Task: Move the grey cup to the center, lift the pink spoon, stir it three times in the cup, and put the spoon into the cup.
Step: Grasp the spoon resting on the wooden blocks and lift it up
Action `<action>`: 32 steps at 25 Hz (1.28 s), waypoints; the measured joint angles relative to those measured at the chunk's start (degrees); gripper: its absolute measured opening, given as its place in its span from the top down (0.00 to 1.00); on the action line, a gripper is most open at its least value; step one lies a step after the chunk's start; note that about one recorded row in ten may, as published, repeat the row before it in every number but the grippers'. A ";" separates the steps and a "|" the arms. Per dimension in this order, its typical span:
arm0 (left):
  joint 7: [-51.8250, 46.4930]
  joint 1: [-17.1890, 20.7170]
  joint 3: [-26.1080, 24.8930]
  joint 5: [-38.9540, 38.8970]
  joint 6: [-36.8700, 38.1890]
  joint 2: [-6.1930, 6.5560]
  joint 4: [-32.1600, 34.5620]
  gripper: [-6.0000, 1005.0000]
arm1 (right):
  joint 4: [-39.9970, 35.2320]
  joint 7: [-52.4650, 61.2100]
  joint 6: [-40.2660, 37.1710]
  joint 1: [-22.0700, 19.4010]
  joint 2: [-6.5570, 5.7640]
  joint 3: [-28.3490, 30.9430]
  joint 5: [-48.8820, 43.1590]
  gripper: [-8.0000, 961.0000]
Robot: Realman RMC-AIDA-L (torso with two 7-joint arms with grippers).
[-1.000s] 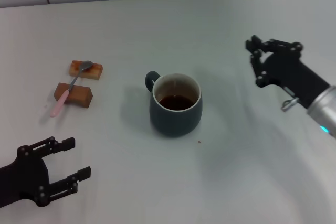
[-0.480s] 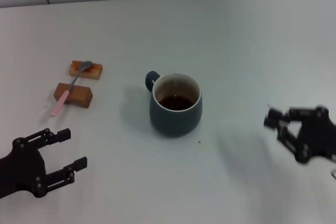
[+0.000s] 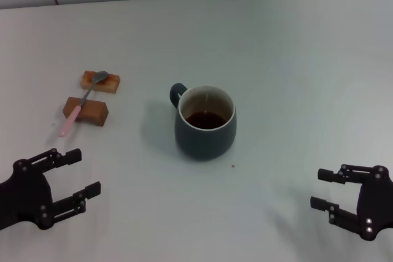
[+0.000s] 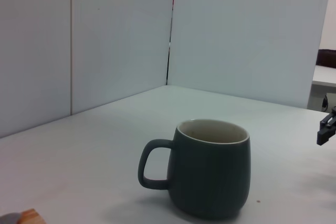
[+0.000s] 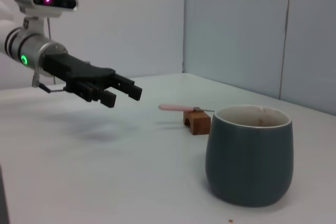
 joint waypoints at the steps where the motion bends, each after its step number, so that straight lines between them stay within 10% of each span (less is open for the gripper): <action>1: -0.01 0.03 0.01 0.02 -0.05 0.05 0.02 0.28 | 0.06 -0.65 0.10 0.00 0.00 0.02 -0.01 0.55; 10: -0.01 0.20 0.04 0.11 -0.20 -0.02 -0.01 0.28 | -0.18 -1.75 1.08 0.91 -0.29 0.21 0.15 0.36; 32: -0.05 -0.20 -0.06 0.00 -0.25 0.00 -0.01 0.28 | -0.26 3.45 4.74 2.83 -0.36 -1.19 -0.48 0.32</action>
